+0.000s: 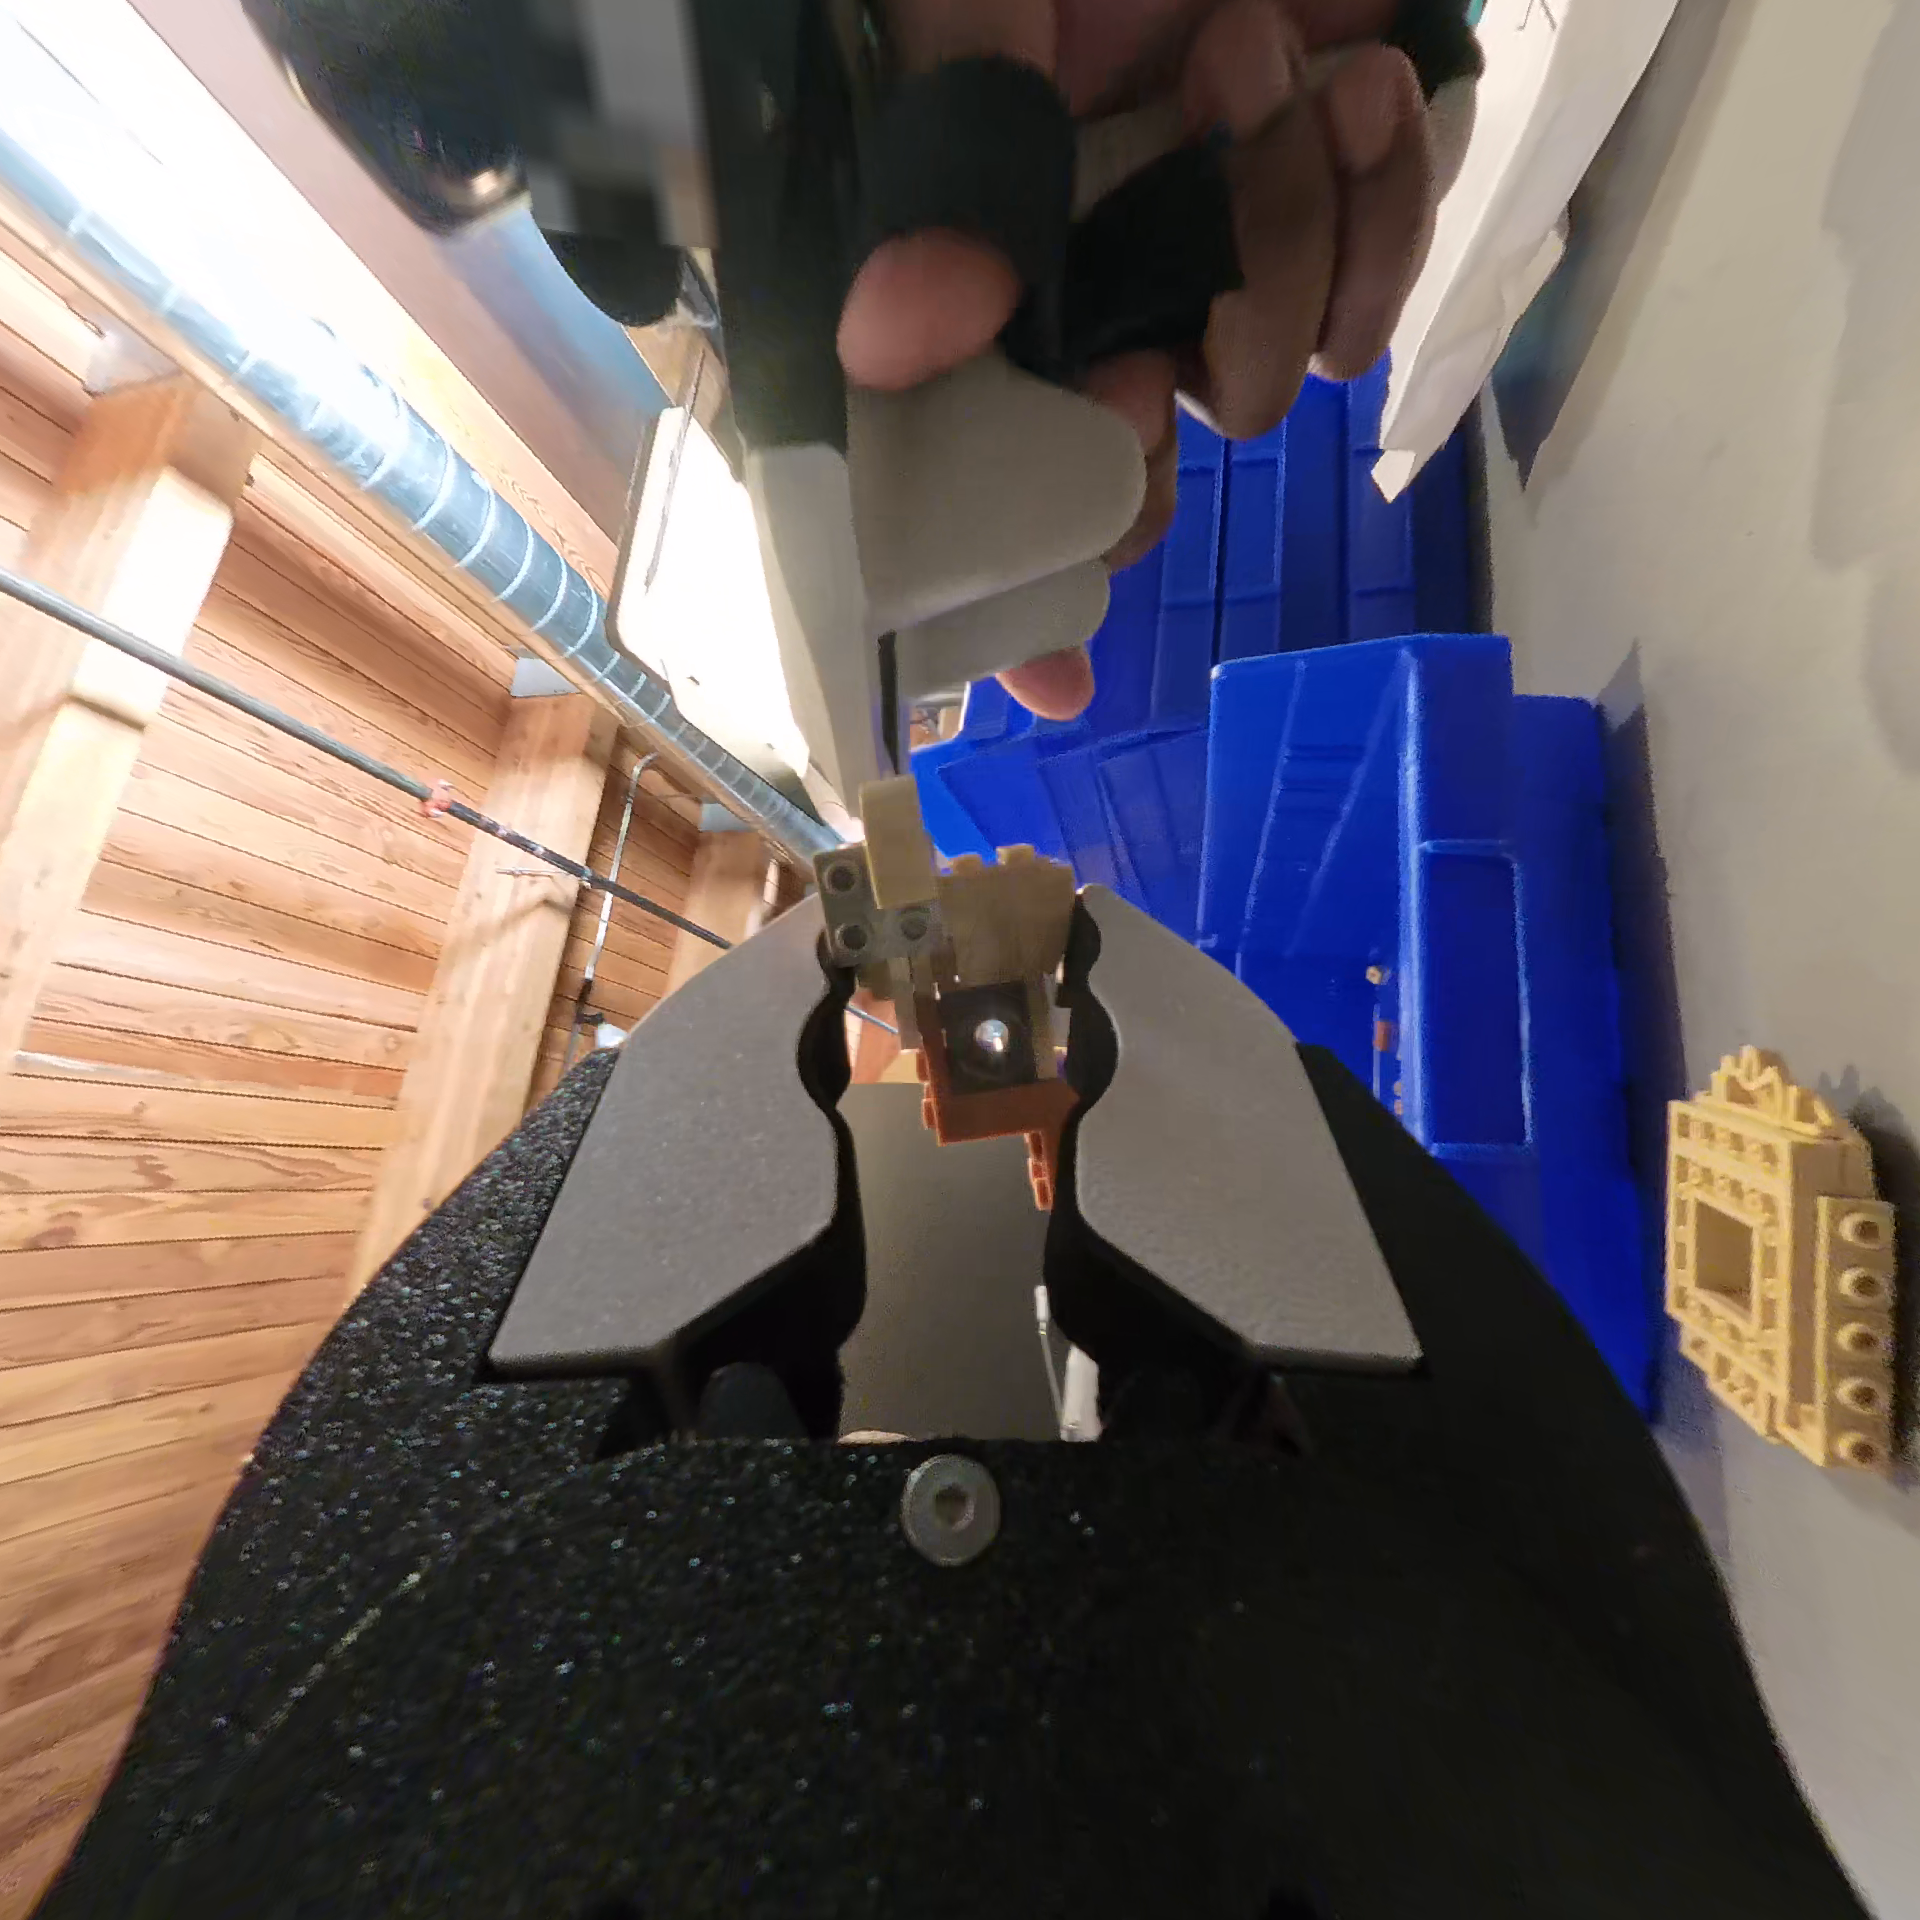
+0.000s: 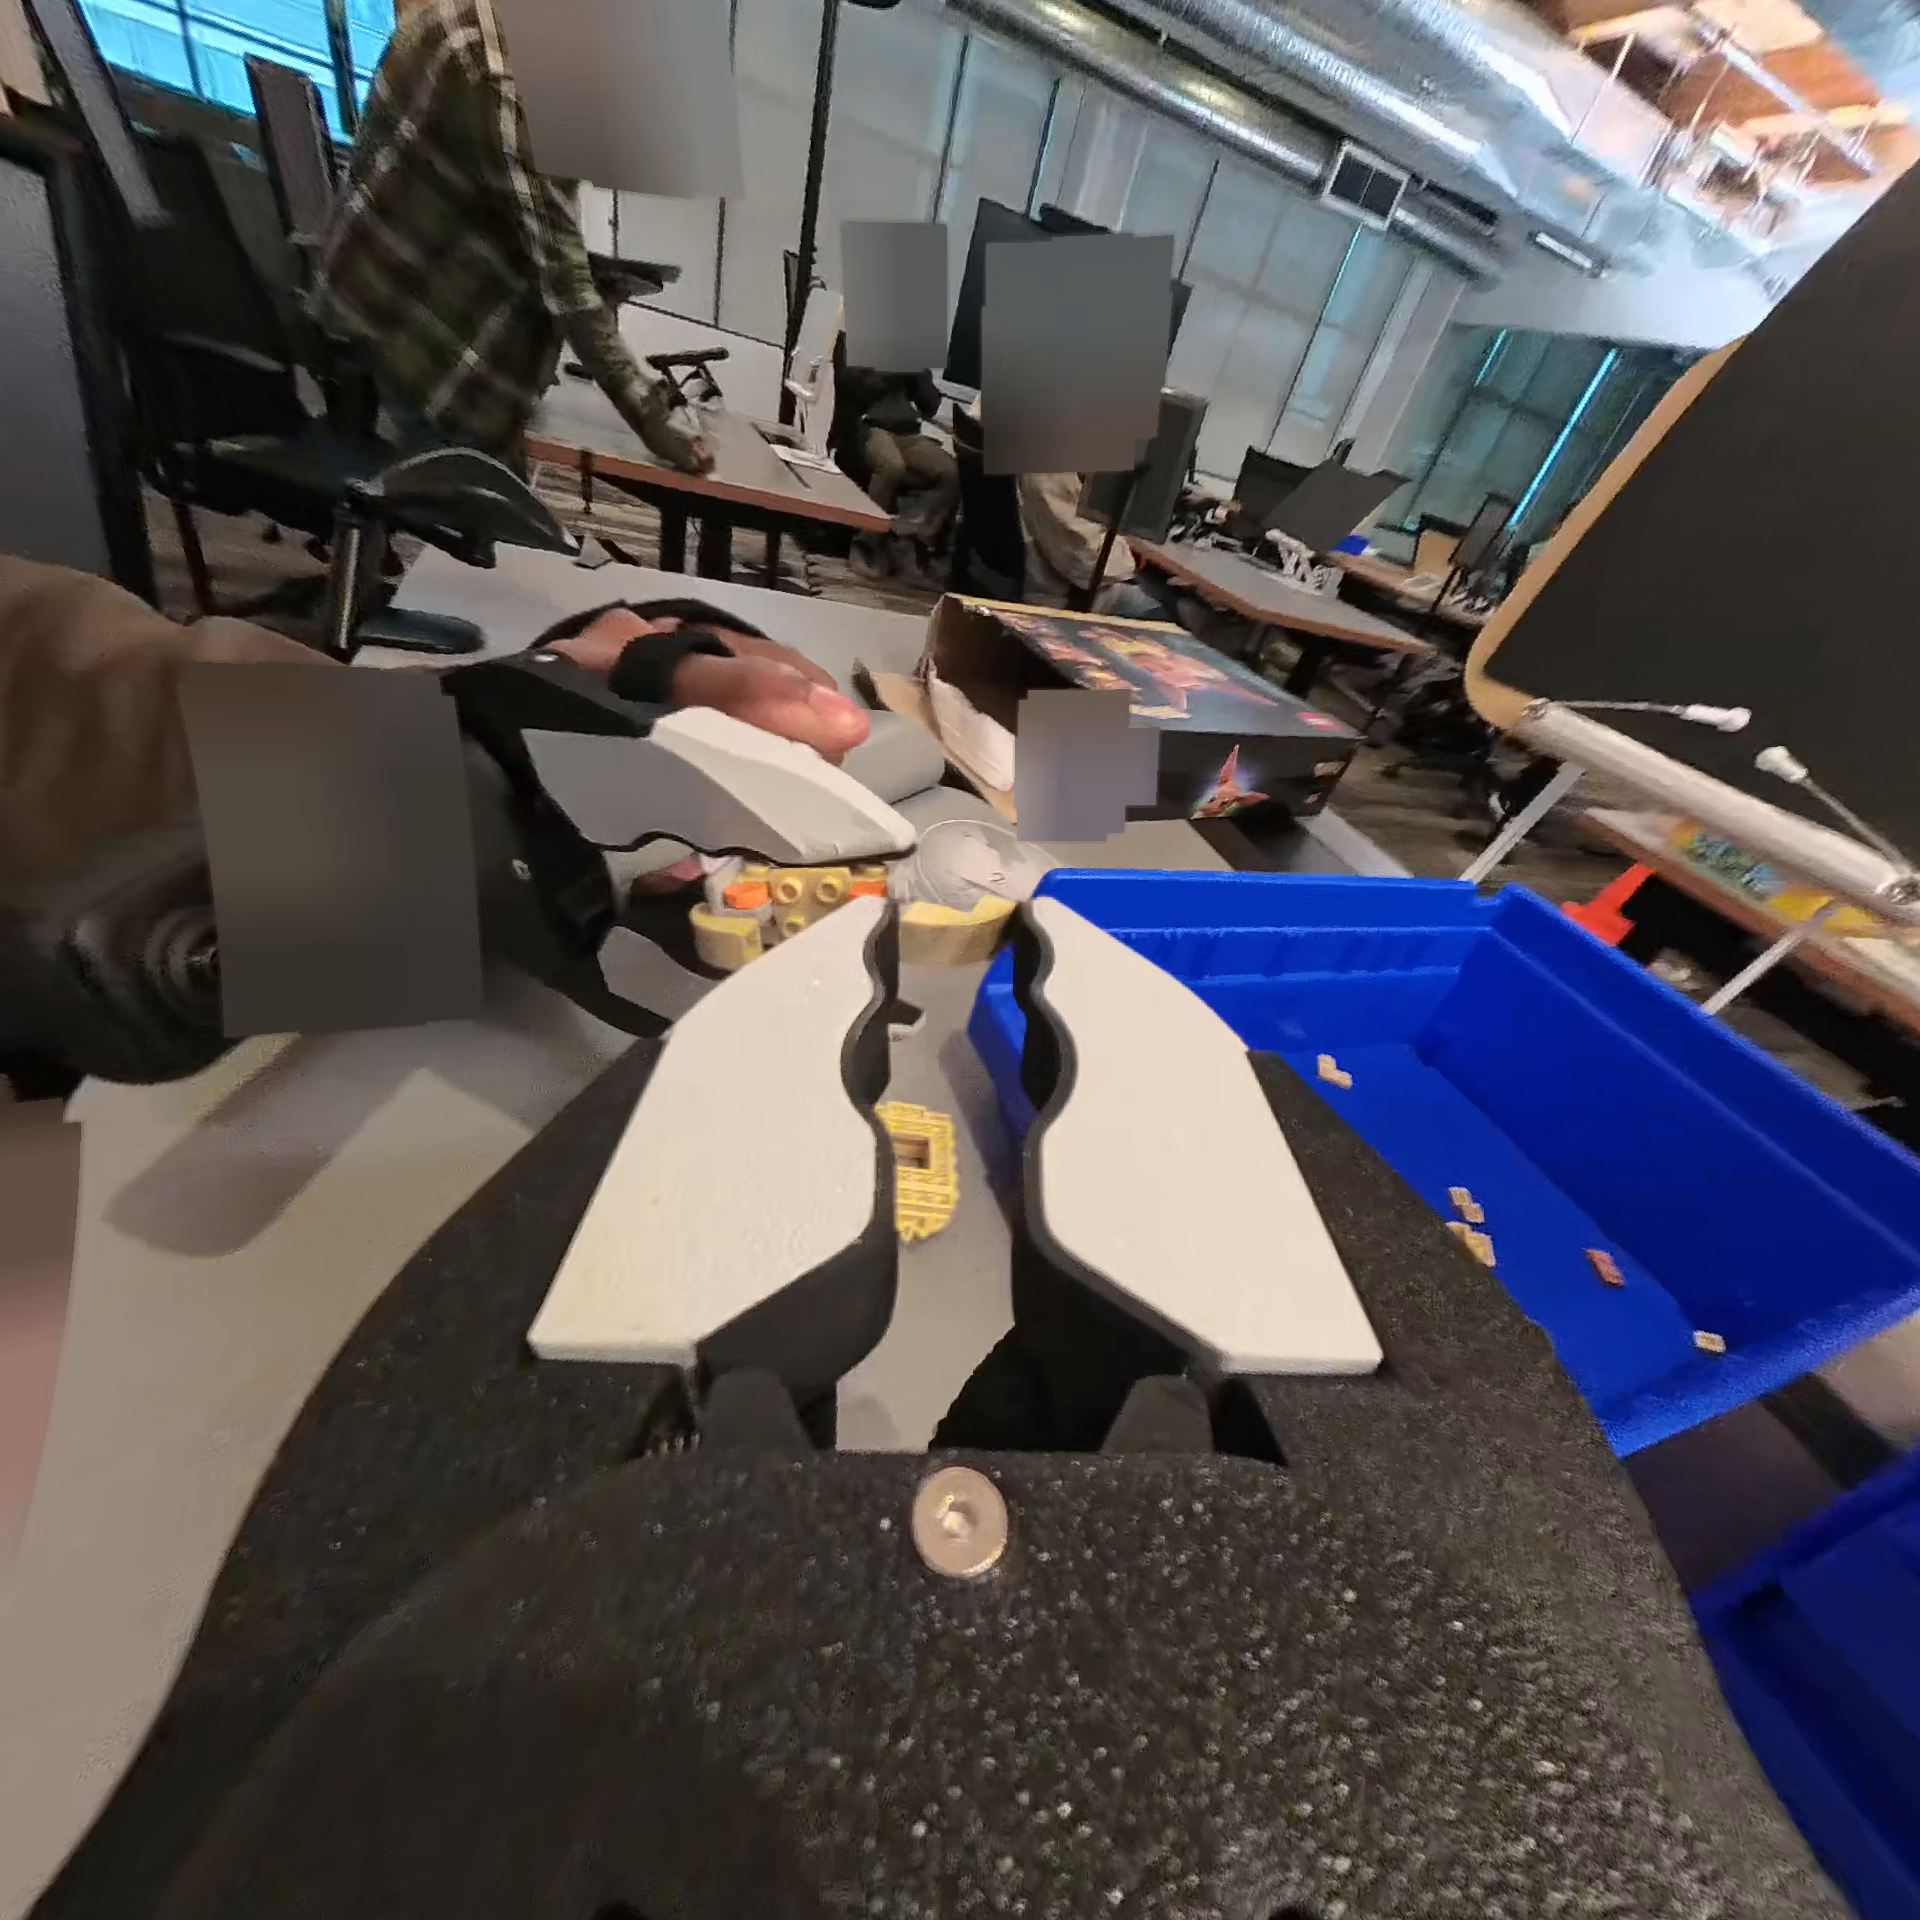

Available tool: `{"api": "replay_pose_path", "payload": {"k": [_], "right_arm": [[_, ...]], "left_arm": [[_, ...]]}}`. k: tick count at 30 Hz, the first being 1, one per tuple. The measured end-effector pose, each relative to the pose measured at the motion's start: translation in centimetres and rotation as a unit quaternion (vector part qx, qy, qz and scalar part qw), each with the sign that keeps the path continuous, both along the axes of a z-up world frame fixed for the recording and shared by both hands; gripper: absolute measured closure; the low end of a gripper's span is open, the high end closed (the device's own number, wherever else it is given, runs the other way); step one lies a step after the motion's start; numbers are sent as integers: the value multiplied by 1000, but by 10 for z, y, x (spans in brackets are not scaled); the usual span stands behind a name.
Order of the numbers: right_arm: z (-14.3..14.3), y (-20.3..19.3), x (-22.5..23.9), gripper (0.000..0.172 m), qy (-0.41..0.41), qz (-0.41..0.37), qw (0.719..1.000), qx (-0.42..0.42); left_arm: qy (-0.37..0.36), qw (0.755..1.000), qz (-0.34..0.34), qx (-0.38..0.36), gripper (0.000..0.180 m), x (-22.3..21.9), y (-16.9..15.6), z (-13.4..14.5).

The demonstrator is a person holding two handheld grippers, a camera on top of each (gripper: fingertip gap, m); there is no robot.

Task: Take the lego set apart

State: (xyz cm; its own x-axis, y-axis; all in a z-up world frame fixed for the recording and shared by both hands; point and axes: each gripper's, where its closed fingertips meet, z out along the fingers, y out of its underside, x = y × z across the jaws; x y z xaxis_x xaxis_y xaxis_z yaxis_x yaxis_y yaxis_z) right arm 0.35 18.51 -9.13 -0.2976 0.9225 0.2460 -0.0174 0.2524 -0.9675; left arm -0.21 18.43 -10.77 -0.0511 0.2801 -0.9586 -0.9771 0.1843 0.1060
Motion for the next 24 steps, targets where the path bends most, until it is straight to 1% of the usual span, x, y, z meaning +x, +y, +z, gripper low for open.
{"api": "replay_pose_path", "payload": {"k": [2,3,6,8,10,11,13,15,17,20,21,22,24], "right_arm": [[2,3,1,151,8,-10,1000,16],[0,7,-1,151,8,-27,999,28],[-7,32,-15,151,7,-112,990,79],[-14,59,-30,151,-7,-194,976,102],[-26,92,-45,150,-46,-278,953,115],[-33,102,-52,144,-64,-302,944,118],[-40,110,-61,139,-81,-316,938,115],[-41,104,-62,137,-79,-301,945,101],[-34,91,-57,138,-63,-273,956,87],[-17,50,-49,138,-20,-172,984,37],[-12,37,-45,139,-9,-140,990,21],[-9,26,-43,139,-4,-120,993,13],[-7,10,-43,137,-1,-102,995,24]], "left_arm": [[-32,999,-1,-17,142,-3,3,-2],[-54,998,-4,-25,142,-5,4,-1],[-103,994,6,-36,142,-17,8,3],[-129,991,21,-39,142,-27,12,5],[-152,987,38,-44,142,-38,15,5],[-160,985,47,-47,142,-42,17,4],[-167,983,59,-49,142,-49,18,3],[-168,982,68,-50,142,-54,18,3],[-174,981,76,-46,142,-59,18,5],[-172,980,91,-42,142,-63,19,6],[-166,980,97,-40,142,-63,19,6],[-161,981,103,-37,142,-64,19,5],[-149,982,115,-32,142,-64,20,5]]}}
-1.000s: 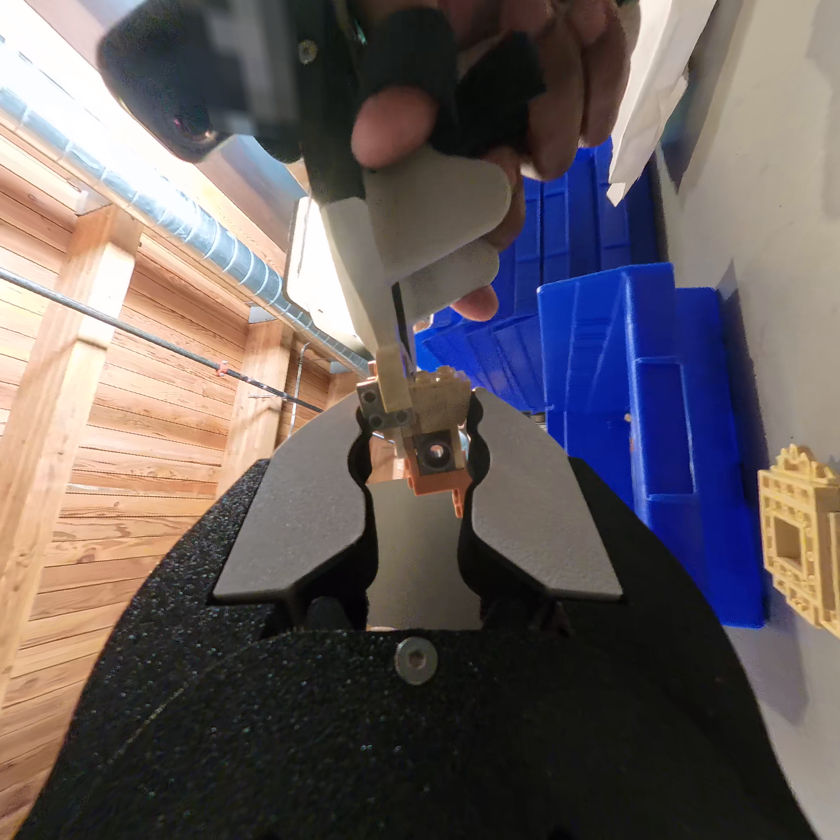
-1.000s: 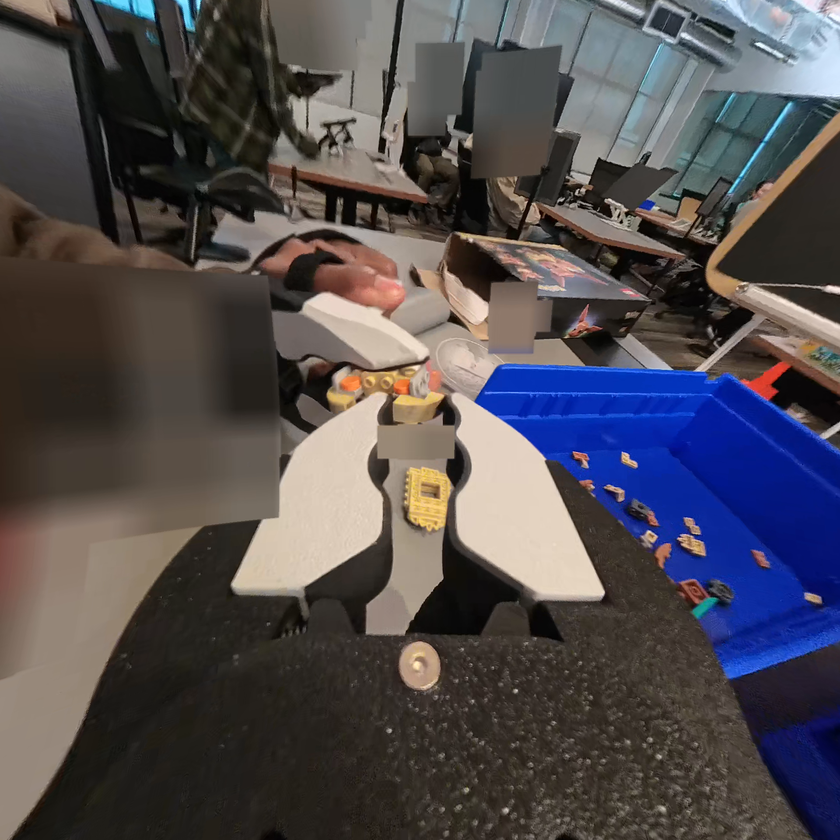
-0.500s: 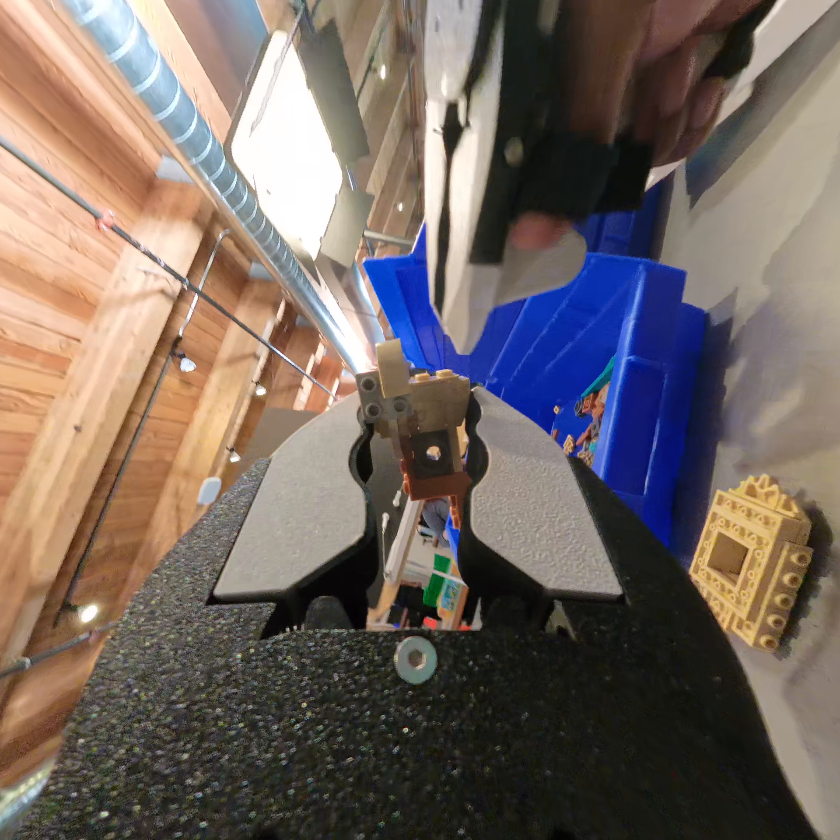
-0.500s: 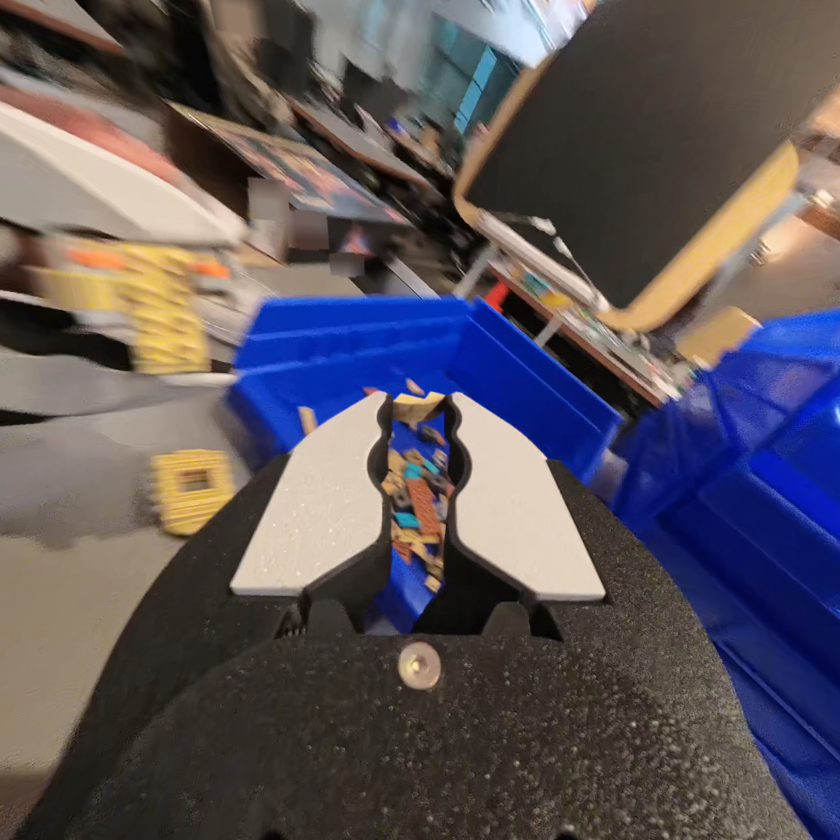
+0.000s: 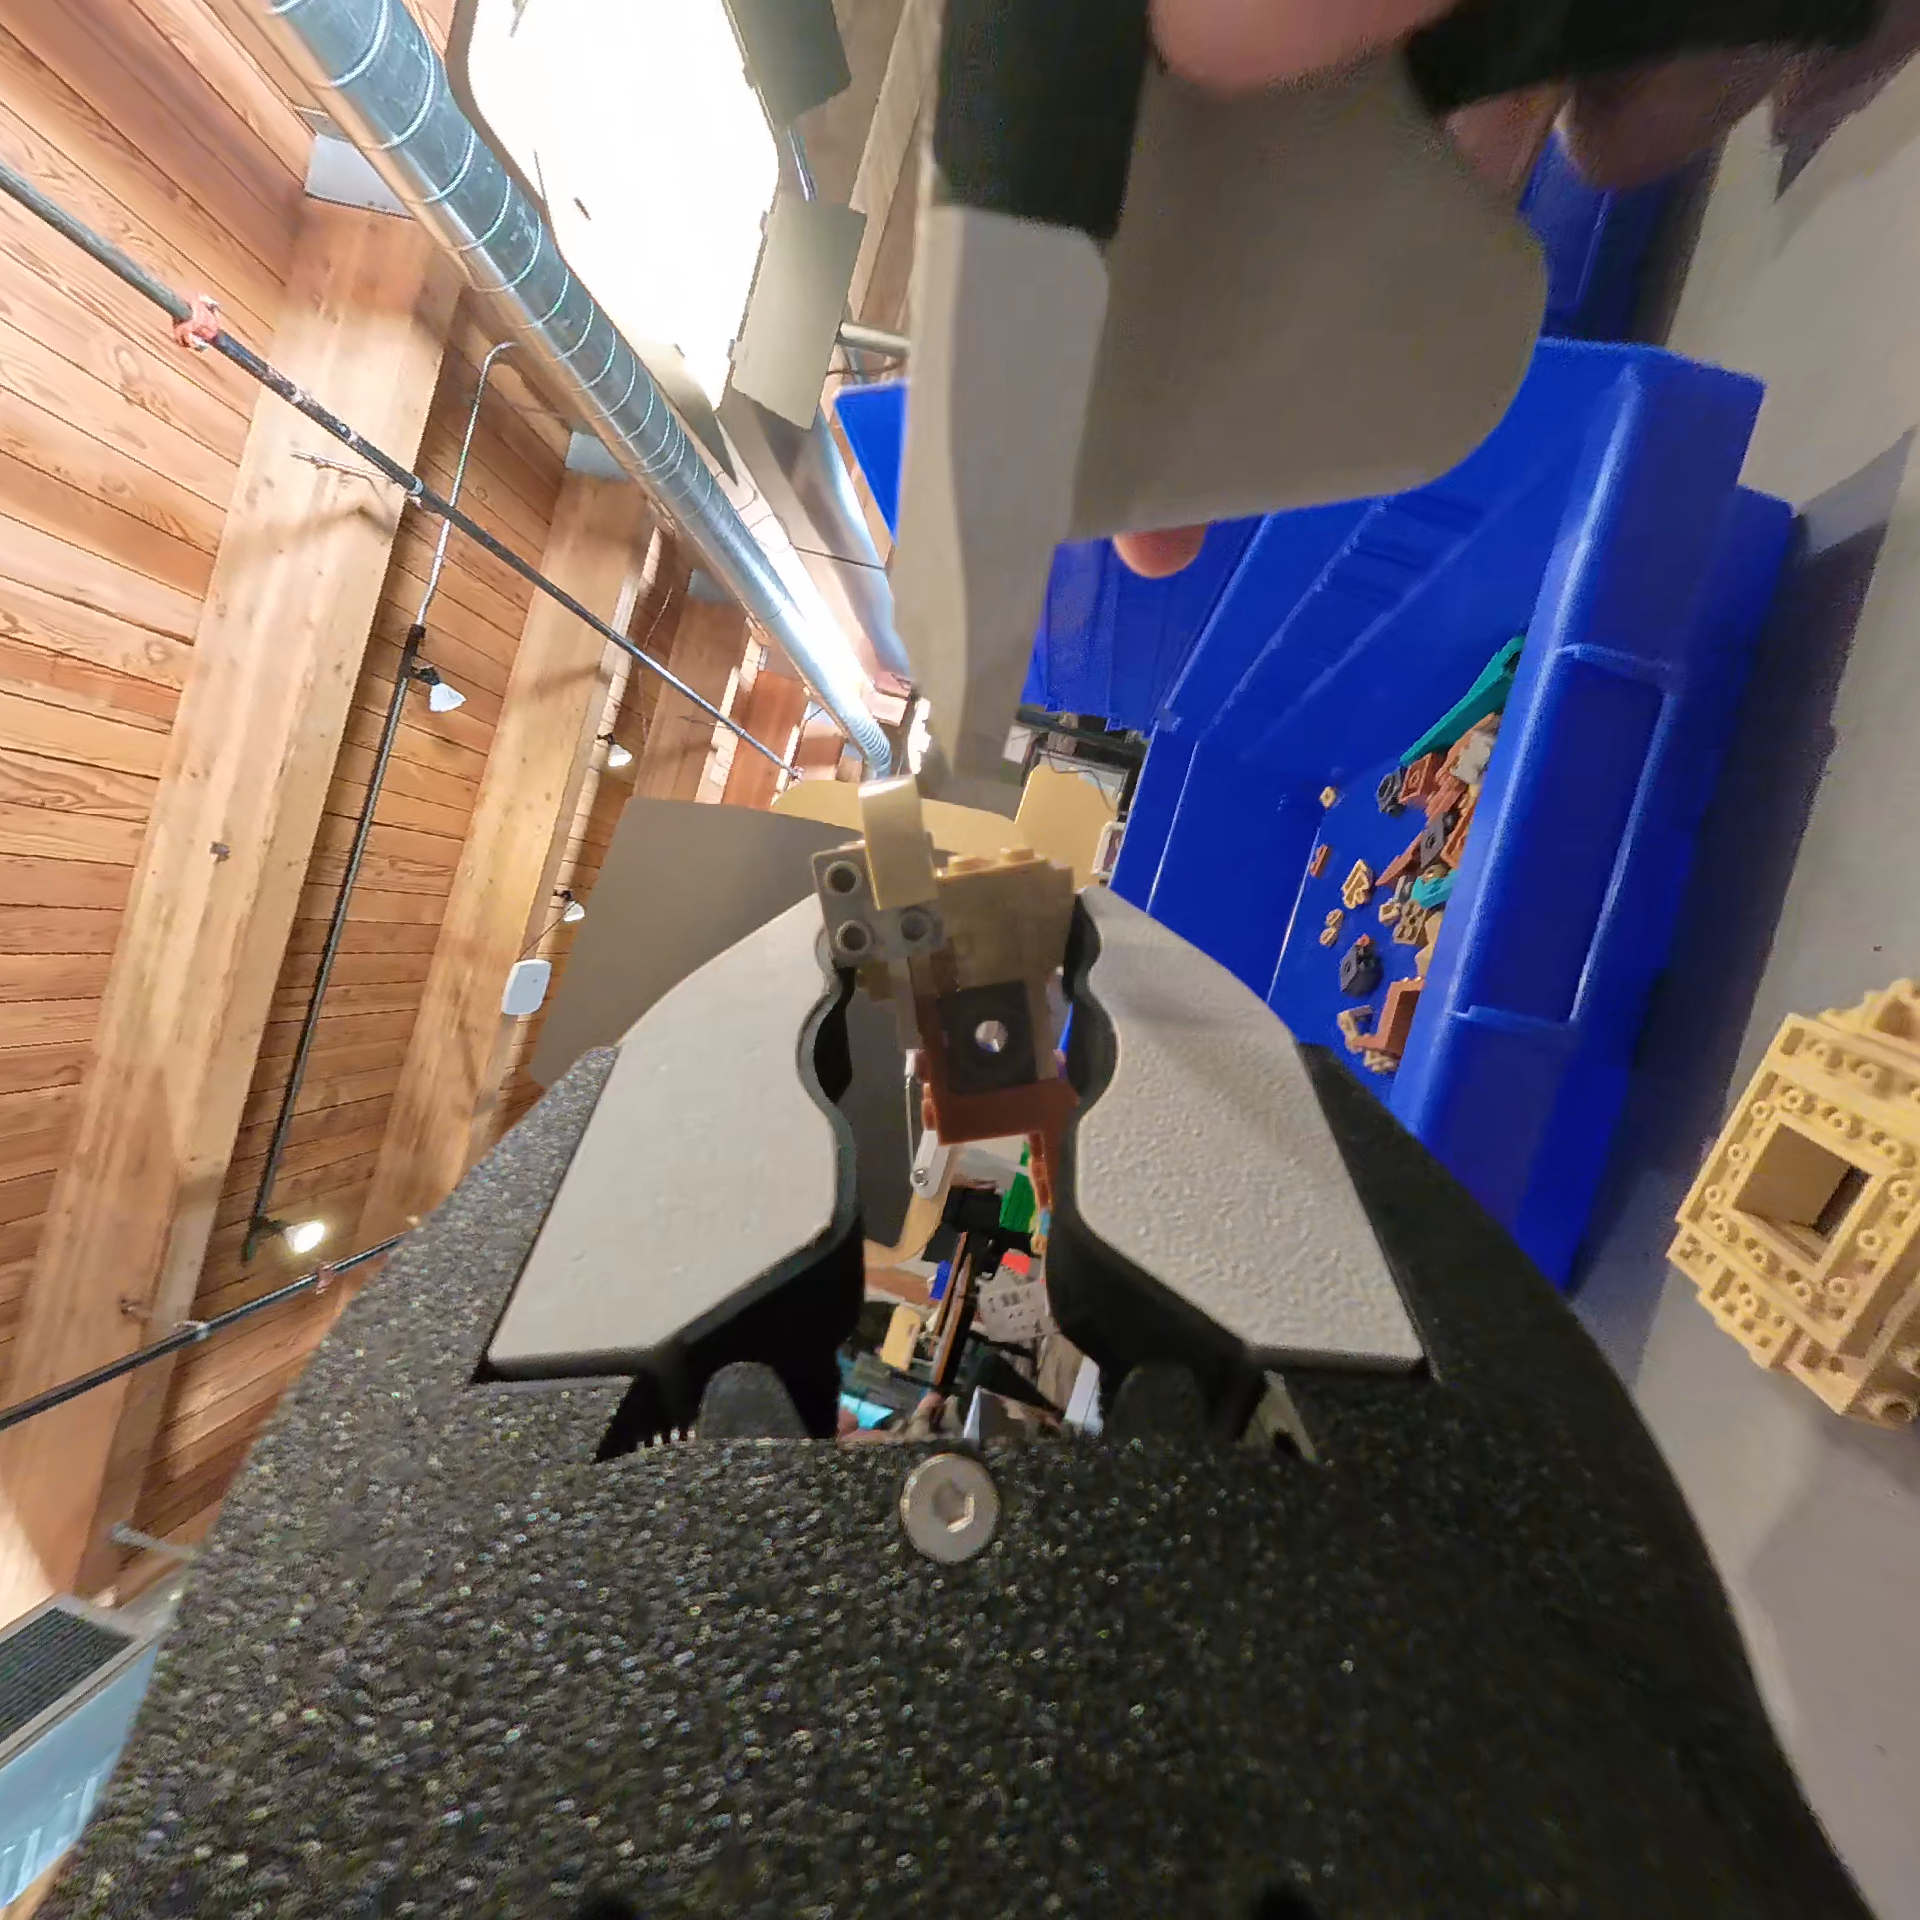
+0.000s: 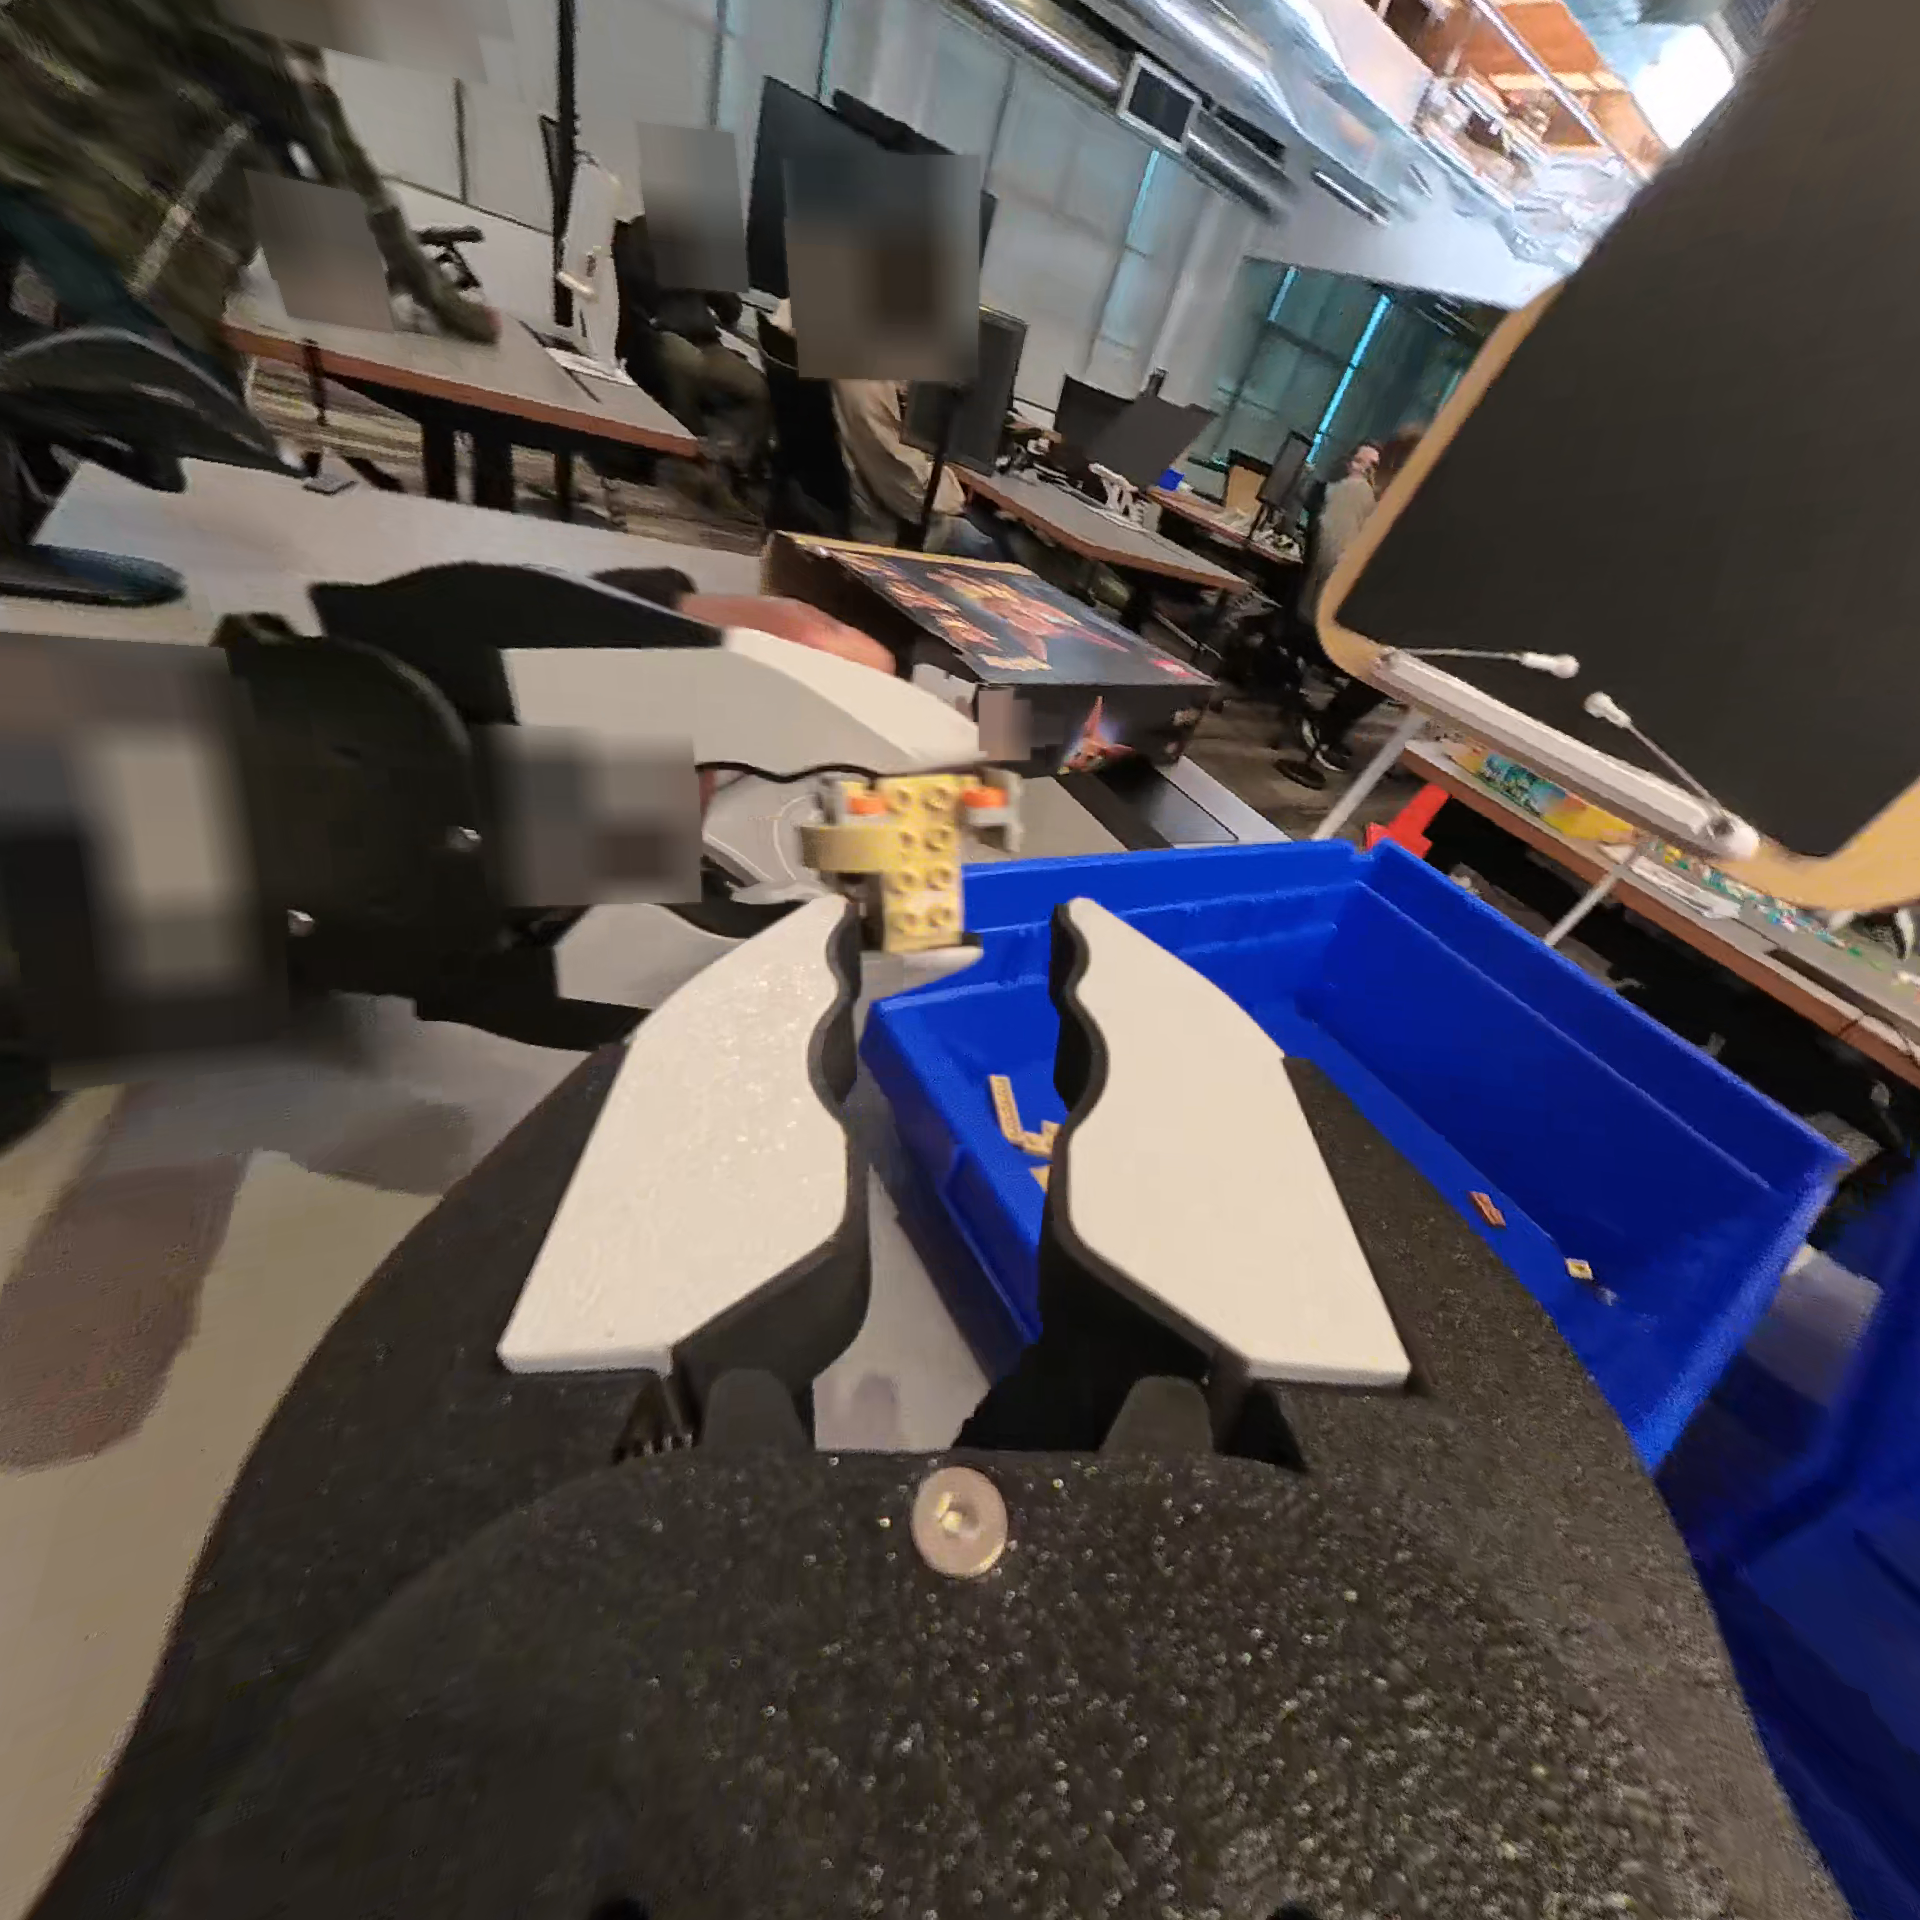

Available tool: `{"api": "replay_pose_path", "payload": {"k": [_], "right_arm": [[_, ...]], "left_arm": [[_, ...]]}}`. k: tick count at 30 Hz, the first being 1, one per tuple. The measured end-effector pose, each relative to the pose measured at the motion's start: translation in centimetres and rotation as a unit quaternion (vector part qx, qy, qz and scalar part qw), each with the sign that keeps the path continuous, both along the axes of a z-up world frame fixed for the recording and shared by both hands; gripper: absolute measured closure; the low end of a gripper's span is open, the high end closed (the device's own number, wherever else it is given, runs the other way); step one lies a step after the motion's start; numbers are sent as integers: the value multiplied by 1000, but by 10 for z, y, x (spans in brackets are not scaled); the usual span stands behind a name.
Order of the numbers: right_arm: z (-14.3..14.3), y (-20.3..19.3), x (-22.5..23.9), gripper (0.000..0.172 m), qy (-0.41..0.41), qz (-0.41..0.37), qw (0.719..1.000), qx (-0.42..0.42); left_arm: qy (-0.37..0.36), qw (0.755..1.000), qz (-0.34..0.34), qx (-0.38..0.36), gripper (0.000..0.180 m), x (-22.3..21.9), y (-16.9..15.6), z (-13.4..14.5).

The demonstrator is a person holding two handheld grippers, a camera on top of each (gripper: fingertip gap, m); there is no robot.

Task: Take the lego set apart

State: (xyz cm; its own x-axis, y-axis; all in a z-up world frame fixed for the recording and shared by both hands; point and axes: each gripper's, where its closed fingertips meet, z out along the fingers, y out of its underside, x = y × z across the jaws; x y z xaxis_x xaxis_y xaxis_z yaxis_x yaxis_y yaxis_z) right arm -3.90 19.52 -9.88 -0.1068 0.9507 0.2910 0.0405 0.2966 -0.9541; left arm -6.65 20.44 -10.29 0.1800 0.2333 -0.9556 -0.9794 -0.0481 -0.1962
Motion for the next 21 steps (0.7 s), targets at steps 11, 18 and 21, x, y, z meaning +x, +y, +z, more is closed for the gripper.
{"api": "replay_pose_path", "payload": {"k": [11,18,21], "right_arm": [[-8,-16,-12,148,-11,-38,997,70],[-13,-16,-12,149,-5,-56,981,183],[-17,-13,-11,150,1,-68,964,258]], "left_arm": [[63,998,29,-2,142,6,4,-8],[19,999,24,-37,142,2,6,-17],[-29,997,52,-50,143,-17,7,-16]]}}
